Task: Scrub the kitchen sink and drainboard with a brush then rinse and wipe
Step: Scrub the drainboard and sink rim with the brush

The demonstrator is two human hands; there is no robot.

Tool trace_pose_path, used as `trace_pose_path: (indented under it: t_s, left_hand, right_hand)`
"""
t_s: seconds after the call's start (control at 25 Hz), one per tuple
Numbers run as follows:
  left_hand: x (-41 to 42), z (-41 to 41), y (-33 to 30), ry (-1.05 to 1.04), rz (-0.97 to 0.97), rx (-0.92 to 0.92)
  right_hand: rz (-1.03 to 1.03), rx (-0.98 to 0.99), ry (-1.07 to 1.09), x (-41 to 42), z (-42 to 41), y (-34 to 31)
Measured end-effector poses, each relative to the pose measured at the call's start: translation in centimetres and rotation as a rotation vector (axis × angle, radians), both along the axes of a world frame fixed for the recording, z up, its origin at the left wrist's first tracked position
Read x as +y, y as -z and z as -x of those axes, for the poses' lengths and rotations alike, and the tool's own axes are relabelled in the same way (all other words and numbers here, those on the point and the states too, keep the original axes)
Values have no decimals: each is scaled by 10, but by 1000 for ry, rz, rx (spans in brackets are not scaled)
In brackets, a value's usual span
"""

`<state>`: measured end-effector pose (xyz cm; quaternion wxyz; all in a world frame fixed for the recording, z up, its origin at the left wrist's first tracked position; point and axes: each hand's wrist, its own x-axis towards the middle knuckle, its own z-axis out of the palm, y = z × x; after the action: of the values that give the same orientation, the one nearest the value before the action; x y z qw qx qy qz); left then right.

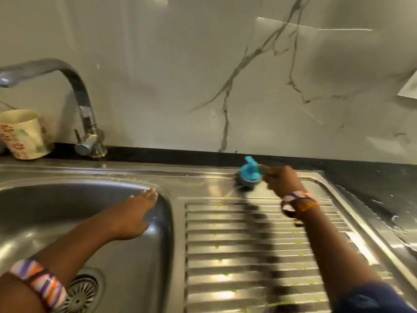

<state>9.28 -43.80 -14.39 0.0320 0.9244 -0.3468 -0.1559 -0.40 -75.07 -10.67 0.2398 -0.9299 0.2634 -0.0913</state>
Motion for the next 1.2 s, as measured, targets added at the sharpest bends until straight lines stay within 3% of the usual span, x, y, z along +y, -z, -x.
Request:
trace_pose_path:
  t_s: [0.12,0.24,0.32,0.44,0.6,0.76,0.88,1.0,1.08,1.2]
  left_hand:
    - [-22,-12,1,-22,-39,2]
    - [-33,-14,3,-41,-106,3]
    - [-37,-14,3,-54,-162,-11]
    - [-41,-16,-2,-57,-220,-51]
    - [-49,-20,-8,30,-366,-113]
    - [-48,-28,1,3,-310,-114]
    - [-44,-24,4,-16,-232,-79]
    - [-40,-21,1,-24,-198,-55]
    - [-42,-22,2,-33,-234,-49]
    - [-49,-29,5,-32,-293,-65]
  right_hand:
    - [15,8,348,-84,55,-10]
    - [-28,-13,519,-87,62,-8]
    - [30,-73,399,-42,38,-3]
    - [-38,-194,-33,71,-18,9]
    - [-195,-107,-331,155,-61,7]
    - [-134,-99,-143,70,-28,11]
    - [0,-34,195,-29,29,1]
    - [-15,-34,526,-85,56,-10]
    - [-43,-59,542,-79,46,-10]
    - [4,-67,269,-29,18,0]
